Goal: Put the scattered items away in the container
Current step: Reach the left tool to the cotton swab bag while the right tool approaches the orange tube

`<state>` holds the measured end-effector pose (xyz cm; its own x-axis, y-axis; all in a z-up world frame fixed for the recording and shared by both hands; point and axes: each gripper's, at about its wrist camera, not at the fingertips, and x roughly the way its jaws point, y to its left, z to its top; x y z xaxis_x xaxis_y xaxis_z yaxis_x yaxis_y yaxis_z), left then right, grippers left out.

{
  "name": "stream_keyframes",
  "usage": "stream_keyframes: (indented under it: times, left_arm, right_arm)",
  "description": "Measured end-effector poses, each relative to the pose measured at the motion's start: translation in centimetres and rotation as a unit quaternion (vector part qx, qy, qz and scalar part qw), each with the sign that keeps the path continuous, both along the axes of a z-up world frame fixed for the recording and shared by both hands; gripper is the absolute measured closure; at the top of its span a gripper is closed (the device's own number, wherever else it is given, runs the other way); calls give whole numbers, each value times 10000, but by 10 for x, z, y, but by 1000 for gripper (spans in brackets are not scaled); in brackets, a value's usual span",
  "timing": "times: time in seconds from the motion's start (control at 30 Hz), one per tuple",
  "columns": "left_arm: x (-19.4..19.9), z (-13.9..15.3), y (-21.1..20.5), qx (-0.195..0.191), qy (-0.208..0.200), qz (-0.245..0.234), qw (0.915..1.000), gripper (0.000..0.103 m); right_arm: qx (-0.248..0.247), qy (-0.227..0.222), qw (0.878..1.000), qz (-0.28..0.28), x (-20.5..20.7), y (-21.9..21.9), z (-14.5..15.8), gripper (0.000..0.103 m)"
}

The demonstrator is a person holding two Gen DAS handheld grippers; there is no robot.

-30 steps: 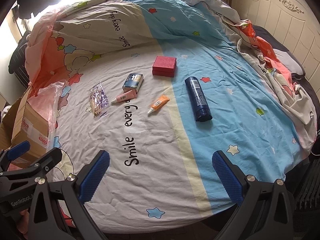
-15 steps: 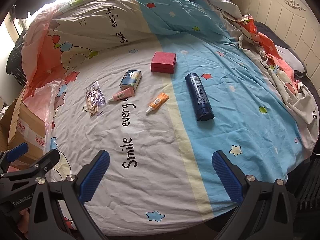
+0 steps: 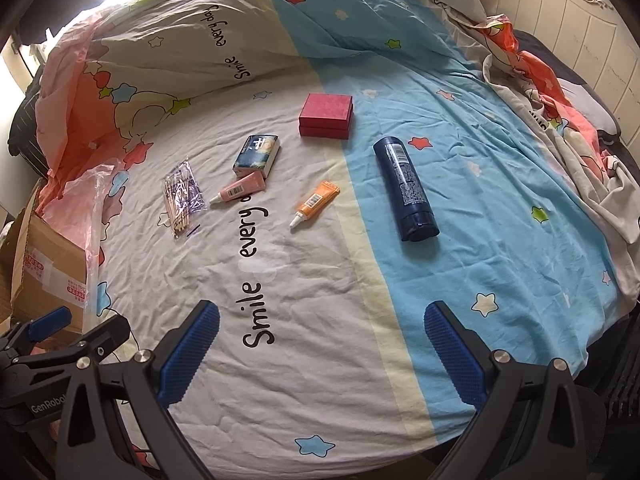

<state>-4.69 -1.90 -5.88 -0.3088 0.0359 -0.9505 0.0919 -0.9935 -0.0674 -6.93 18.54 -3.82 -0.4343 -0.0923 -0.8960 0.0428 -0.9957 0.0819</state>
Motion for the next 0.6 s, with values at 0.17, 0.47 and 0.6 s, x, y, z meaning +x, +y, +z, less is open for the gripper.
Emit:
stream_keyframes:
  times: [0.17,0.47,0.6]
  left_arm:
    - [-8,-6,-5,146,-35,155,9998,0]
    - [-39,1,10,-134,384,-120,9991,0]
    - [-57,-1,6,70,447,-21,9990,0]
  right_arm:
    - [-17,-39,10000,4,-10,-1,-5,0]
    - [-43,-60,10000,61,-31,-7,-13,0]
    - [-82,-64,9999,102,-40,-9,-16,0]
